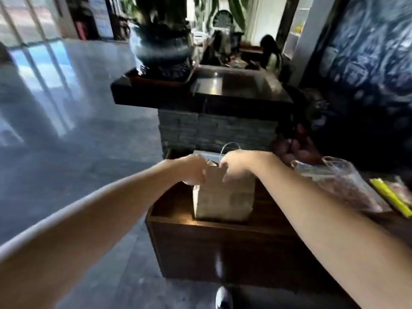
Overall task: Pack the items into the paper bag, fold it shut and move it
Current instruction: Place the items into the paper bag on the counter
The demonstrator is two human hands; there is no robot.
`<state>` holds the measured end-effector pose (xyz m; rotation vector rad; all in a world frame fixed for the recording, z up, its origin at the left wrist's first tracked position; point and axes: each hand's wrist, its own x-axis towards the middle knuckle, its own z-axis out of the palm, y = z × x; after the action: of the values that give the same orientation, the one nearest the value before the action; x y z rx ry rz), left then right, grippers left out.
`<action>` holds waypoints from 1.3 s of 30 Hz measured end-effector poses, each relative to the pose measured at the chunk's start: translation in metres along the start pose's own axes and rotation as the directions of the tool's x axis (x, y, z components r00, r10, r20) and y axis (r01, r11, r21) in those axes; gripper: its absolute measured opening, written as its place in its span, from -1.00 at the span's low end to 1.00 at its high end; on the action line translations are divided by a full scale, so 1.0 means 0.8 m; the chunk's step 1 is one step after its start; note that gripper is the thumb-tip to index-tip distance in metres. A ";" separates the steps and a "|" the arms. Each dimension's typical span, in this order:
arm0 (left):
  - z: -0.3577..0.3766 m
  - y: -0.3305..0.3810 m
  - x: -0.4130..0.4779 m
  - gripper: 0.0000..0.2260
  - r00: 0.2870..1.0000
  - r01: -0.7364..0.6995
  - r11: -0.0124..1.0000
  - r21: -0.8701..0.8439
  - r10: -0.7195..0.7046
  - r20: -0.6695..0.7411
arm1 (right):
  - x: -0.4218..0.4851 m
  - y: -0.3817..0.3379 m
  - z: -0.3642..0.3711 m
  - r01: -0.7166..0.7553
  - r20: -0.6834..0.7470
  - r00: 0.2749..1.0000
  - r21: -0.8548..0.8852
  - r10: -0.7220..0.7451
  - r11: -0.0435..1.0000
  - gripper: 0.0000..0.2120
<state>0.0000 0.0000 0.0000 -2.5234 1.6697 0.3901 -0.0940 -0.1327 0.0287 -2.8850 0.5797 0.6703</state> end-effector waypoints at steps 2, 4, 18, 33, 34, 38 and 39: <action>0.023 0.016 0.029 -0.61 0.998 -0.061 0.998 -0.022 0.061 0.017 | 0.010 0.028 0.032 -0.033 -0.082 0.996 0.041 0.036 0.999 -0.49; 0.059 0.025 0.057 -0.48 0.997 -0.016 0.999 -0.049 0.020 0.069 | 0.023 0.057 0.078 -0.093 -0.104 0.989 0.132 0.107 0.987 -0.41; 0.136 -0.011 0.156 -0.77 0.987 0.085 0.966 -0.244 -0.115 -0.109 | 0.143 0.142 0.201 0.008 -0.212 0.975 0.322 0.064 0.947 -0.32; 0.123 -0.036 0.198 -0.41 0.990 -0.107 0.986 -0.130 0.094 -0.109 | 0.177 0.155 0.157 0.170 -0.343 0.935 0.202 -0.092 0.965 -0.30; 0.119 -0.042 0.197 -0.48 0.975 -0.182 0.981 -0.069 0.171 -0.144 | 0.173 0.151 0.154 0.192 -0.379 0.918 0.163 -0.118 0.968 -0.38; 0.098 -0.063 0.205 -0.84 0.862 -0.462 0.882 0.096 0.472 -0.186 | 0.162 0.145 0.140 0.279 -0.509 0.838 0.097 -0.194 0.955 -0.73; 0.090 -0.067 0.207 -0.92 0.836 -0.529 0.846 0.074 0.534 -0.130 | 0.160 0.147 0.137 0.310 -0.493 0.841 0.097 -0.225 0.946 -0.79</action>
<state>0.0986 -0.1112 -0.1157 -2.0597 2.4091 0.2067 -0.0778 -0.2615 -0.1304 -2.8755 0.2449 -0.1382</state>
